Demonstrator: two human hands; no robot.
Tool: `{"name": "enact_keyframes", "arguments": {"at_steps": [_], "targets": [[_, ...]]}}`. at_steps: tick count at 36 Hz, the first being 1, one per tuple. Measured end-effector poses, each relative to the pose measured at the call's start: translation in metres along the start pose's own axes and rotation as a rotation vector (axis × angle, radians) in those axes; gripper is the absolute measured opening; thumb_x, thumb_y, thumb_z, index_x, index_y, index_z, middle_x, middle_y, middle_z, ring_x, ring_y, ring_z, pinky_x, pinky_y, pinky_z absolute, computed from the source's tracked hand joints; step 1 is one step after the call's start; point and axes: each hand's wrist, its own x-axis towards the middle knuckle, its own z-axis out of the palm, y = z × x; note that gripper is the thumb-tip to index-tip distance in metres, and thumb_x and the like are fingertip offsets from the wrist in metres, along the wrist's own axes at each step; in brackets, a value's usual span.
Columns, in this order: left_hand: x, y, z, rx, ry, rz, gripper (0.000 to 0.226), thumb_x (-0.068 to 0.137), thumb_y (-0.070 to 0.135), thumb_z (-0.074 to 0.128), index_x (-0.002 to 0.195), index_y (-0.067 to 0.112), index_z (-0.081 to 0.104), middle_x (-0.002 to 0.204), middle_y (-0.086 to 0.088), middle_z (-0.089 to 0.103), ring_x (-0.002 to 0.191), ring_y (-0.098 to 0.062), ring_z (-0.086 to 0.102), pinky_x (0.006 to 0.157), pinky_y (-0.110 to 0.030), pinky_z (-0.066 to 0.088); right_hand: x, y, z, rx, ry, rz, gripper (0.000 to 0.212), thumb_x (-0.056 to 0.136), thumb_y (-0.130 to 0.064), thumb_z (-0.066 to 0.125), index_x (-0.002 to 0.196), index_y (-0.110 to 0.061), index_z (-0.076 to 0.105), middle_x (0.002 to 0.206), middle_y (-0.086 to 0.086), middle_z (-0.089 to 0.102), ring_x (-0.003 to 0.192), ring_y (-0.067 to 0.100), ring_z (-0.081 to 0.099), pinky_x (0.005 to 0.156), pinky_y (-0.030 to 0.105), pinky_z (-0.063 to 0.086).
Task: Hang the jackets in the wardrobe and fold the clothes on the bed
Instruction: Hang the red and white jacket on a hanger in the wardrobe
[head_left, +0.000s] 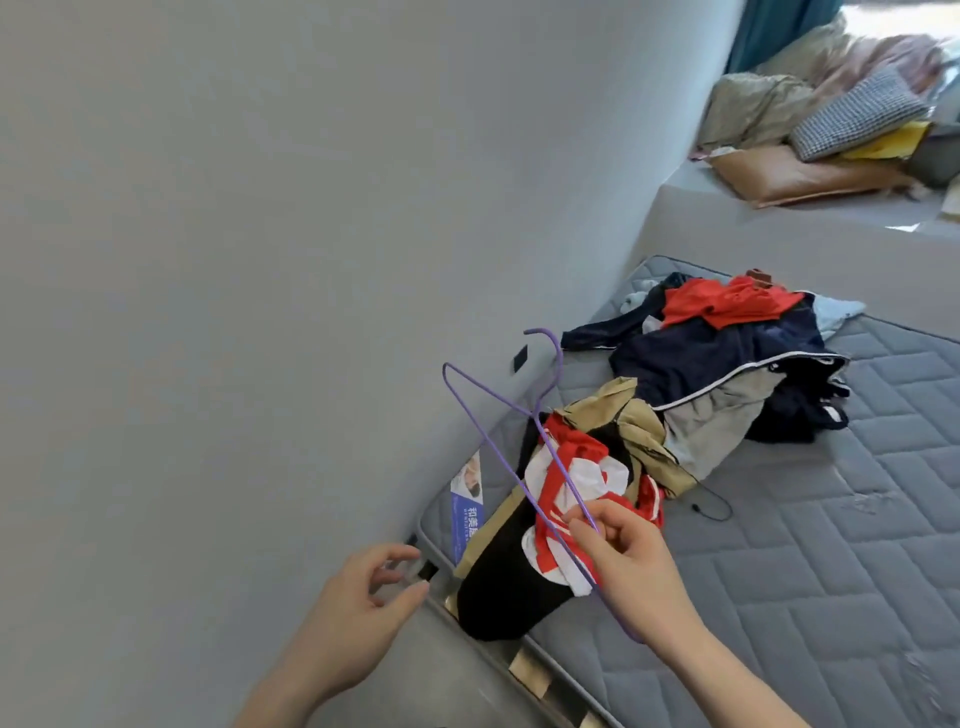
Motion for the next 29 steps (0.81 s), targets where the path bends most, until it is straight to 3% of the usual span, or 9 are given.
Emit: {"name": "enact_keyframes", "arguments": {"at_steps": [4, 8, 13, 15, 18, 22, 25, 27, 29], "targets": [[0.07, 0.005, 0.012, 0.003, -0.159, 0.019, 0.036, 0.071, 0.055, 0.077, 0.104, 0.043, 0.069, 0.103, 0.028, 0.066, 0.1, 0.009, 0.063, 0.079, -0.01, 0.05, 0.01, 0.007, -0.013, -0.003, 0.154, 0.059, 0.028, 0.09, -0.046, 0.067, 0.09, -0.018, 0.073, 0.06, -0.012, 0.043, 0.058, 0.009, 0.039, 0.058, 0.023, 0.034], [0.141, 0.014, 0.026, 0.073, -0.387, -0.004, 0.044, 0.066, 0.064, 0.068, 0.107, 0.048, 0.064, 0.106, 0.013, 0.071, 0.097, 0.008, 0.065, 0.078, -0.011, 0.048, 0.014, 0.009, -0.014, -0.016, 0.29, 0.129, 0.009, 0.097, -0.024, 0.068, 0.093, -0.023, 0.076, 0.06, -0.007, 0.04, 0.057, 0.007, 0.034, 0.052, 0.016, 0.028], [0.232, 0.019, 0.056, 0.164, -0.678, 0.004, 0.042, 0.083, 0.049, 0.07, 0.121, 0.035, 0.063, 0.088, 0.016, 0.07, 0.081, 0.003, 0.065, 0.072, -0.012, 0.045, 0.02, 0.019, 0.005, -0.033, 0.471, 0.256, 0.015, 0.094, -0.017, 0.069, 0.089, -0.029, 0.077, 0.058, -0.01, 0.038, 0.053, 0.005, 0.032, 0.048, 0.015, 0.027], [0.269, 0.015, 0.073, 0.223, -0.748, 0.022, 0.044, 0.087, 0.044, 0.07, 0.128, 0.028, 0.064, 0.107, 0.016, 0.064, 0.101, -0.001, 0.06, 0.082, -0.015, 0.044, 0.026, 0.028, 0.015, -0.029, 0.563, 0.298, 0.017, 0.092, -0.017, 0.07, 0.087, -0.031, 0.077, 0.061, -0.007, 0.047, 0.054, 0.005, 0.037, 0.05, 0.014, 0.03], [0.32, 0.005, 0.101, 0.264, -0.805, -0.023, 0.042, 0.092, 0.036, 0.069, 0.131, 0.021, 0.064, 0.121, 0.008, 0.061, 0.108, -0.01, 0.06, 0.084, -0.02, 0.047, 0.036, 0.048, 0.03, -0.039, 0.665, 0.37, 0.015, 0.093, -0.018, 0.07, 0.09, -0.032, 0.076, 0.066, -0.003, 0.053, 0.058, 0.007, 0.041, 0.052, 0.016, 0.032], [0.367, -0.012, 0.136, 0.276, -0.818, -0.131, 0.036, 0.093, 0.029, 0.069, 0.127, 0.018, 0.066, 0.105, 0.001, 0.063, 0.085, -0.014, 0.059, 0.066, -0.025, 0.048, 0.043, 0.075, 0.05, -0.048, 0.748, 0.462, 0.008, 0.095, -0.027, 0.068, 0.09, -0.026, 0.074, 0.063, -0.005, 0.044, 0.056, 0.008, 0.035, 0.052, 0.019, 0.027], [0.391, -0.026, 0.162, 0.278, -0.811, -0.196, 0.033, 0.092, 0.027, 0.07, 0.124, 0.019, 0.068, 0.103, -0.009, 0.067, 0.075, -0.015, 0.054, 0.058, -0.025, 0.046, 0.046, 0.093, 0.064, -0.016, 0.819, 0.528, 0.012, 0.096, -0.025, 0.068, 0.086, -0.027, 0.075, 0.065, 0.003, 0.055, 0.063, 0.01, 0.043, 0.064, 0.029, 0.032], [0.403, -0.035, 0.18, 0.308, -0.837, -0.173, 0.033, 0.092, 0.028, 0.07, 0.124, 0.021, 0.069, 0.112, -0.005, 0.068, 0.089, -0.015, 0.06, 0.07, -0.026, 0.052, 0.045, 0.104, 0.072, -0.008, 0.844, 0.57, 0.013, 0.095, -0.021, 0.069, 0.086, -0.028, 0.075, 0.074, 0.015, 0.063, 0.067, 0.011, 0.049, 0.068, 0.031, 0.037], [0.414, -0.043, 0.2, 0.321, -0.864, -0.147, 0.035, 0.092, 0.026, 0.071, 0.126, 0.021, 0.069, 0.132, -0.002, 0.064, 0.116, -0.018, 0.06, 0.1, -0.031, 0.05, 0.044, 0.114, 0.076, -0.011, 0.859, 0.604, 0.017, 0.093, -0.016, 0.069, 0.085, -0.029, 0.076, 0.078, 0.016, 0.065, 0.067, 0.011, 0.052, 0.067, 0.026, 0.041]]}}
